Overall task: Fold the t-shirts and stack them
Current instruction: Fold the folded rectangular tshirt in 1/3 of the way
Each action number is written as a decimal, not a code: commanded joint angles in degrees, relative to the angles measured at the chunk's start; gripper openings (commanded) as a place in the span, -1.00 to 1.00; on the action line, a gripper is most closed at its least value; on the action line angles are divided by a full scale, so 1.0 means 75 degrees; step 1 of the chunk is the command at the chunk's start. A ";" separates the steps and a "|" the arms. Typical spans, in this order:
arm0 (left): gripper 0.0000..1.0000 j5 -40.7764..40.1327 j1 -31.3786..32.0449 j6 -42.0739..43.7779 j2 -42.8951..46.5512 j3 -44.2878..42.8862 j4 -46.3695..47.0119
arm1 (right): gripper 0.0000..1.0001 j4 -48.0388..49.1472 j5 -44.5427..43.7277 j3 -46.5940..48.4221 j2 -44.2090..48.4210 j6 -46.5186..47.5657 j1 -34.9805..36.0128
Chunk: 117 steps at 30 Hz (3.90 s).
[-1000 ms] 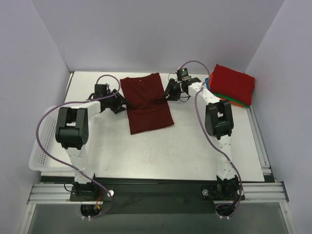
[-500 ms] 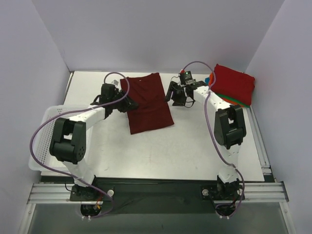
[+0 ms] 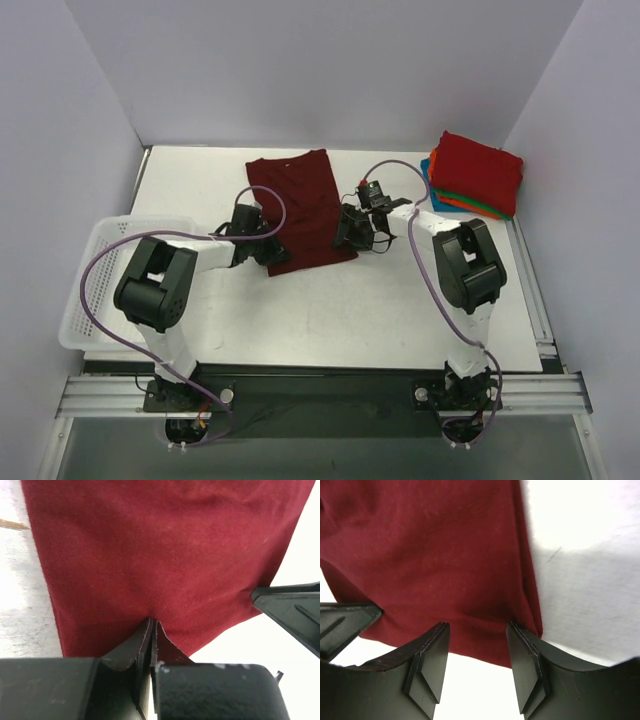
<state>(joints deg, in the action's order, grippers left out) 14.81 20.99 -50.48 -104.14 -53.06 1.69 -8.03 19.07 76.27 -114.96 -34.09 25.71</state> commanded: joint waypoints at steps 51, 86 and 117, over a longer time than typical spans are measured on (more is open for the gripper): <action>-0.43 -0.2571 0.2486 0.0378 0.5401 0.2200 -0.3226 | 0.01 -0.0348 -0.2086 -0.4440 0.5616 0.0804 0.0603; -0.25 -0.1974 0.1771 0.1738 0.3432 0.1625 -0.1843 | -0.29 0.0473 -0.0808 -0.2728 0.2484 0.1346 0.0310; -1.00 -0.1916 0.1490 0.1551 0.4462 0.2210 -0.1656 | -0.88 0.0438 -0.0995 -0.3079 0.3385 0.1310 0.0111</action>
<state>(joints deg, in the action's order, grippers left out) 1.32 32.71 -38.28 -74.22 -37.87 -13.45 -3.70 12.91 53.93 -92.66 -24.80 27.16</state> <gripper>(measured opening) 0.084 0.078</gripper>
